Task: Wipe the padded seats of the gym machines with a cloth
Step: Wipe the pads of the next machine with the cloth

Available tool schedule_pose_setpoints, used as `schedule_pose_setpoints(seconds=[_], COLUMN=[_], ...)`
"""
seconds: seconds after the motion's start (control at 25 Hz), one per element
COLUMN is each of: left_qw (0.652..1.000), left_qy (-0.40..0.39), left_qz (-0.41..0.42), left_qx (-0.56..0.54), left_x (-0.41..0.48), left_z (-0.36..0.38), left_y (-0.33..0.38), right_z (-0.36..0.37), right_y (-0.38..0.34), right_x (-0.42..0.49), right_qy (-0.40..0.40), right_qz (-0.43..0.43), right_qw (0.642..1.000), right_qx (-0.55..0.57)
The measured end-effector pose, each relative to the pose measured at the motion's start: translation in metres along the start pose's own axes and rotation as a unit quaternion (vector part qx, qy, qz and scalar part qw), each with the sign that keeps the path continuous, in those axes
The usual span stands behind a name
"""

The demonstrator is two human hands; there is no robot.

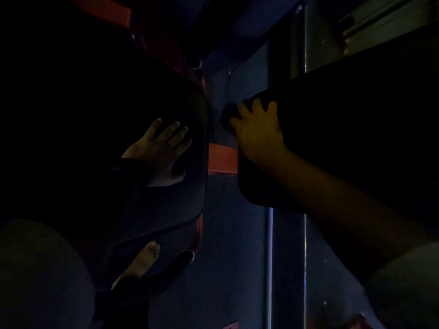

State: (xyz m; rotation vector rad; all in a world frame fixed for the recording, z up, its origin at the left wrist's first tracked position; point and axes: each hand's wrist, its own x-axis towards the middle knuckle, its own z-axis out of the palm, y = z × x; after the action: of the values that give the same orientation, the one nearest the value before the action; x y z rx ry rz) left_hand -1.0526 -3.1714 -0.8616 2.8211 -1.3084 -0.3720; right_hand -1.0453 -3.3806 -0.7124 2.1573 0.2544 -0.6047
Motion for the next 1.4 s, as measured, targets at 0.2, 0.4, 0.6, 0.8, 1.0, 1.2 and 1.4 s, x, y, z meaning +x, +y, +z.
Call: schedule_pose_setpoints(seconds=[0.2, 0.4, 0.6, 0.8, 1.0, 1.2, 1.4], left_qw=[1.0, 1.0, 1.0, 1.0, 1.0, 1.0, 0.999], left_qy=[-0.006, -0.011, -0.007, -0.008, -0.009, -0.001, 0.002], left_qz=[-0.008, -0.006, -0.006, -0.009, -0.008, -0.003, -0.004], left_qx=[0.02, -0.001, 0.003, 0.004, 0.008, 0.019, 0.032], left_x=[-0.001, 0.0, 0.0, 0.0, -0.001, -0.001, 0.0], left_z=[-0.003, -0.008, -0.001, -0.003, -0.006, -0.004, 0.0], left_y=[0.001, 0.0, 0.0, 0.0, 0.0, 0.0, 0.001], right_z=[-0.001, 0.008, -0.006, 0.004, 0.008, 0.009, 0.001], right_y=[-0.006, -0.028, 0.007, -0.029, -0.021, -0.034, -0.003], right_x=[0.02, -0.021, 0.018, -0.035, -0.088, -0.124, -0.115], right_qy=[-0.003, -0.015, 0.014, -0.013, -0.015, -0.02, -0.008], right_qz=[0.029, -0.154, -0.03, -0.102, -0.082, -0.128, 0.057], right_qw=[0.999, 0.982, 0.999, 0.993, 0.996, 0.989, 0.998], right_qx=[-0.024, -0.105, -0.039, -0.062, 0.008, -0.078, 0.039])
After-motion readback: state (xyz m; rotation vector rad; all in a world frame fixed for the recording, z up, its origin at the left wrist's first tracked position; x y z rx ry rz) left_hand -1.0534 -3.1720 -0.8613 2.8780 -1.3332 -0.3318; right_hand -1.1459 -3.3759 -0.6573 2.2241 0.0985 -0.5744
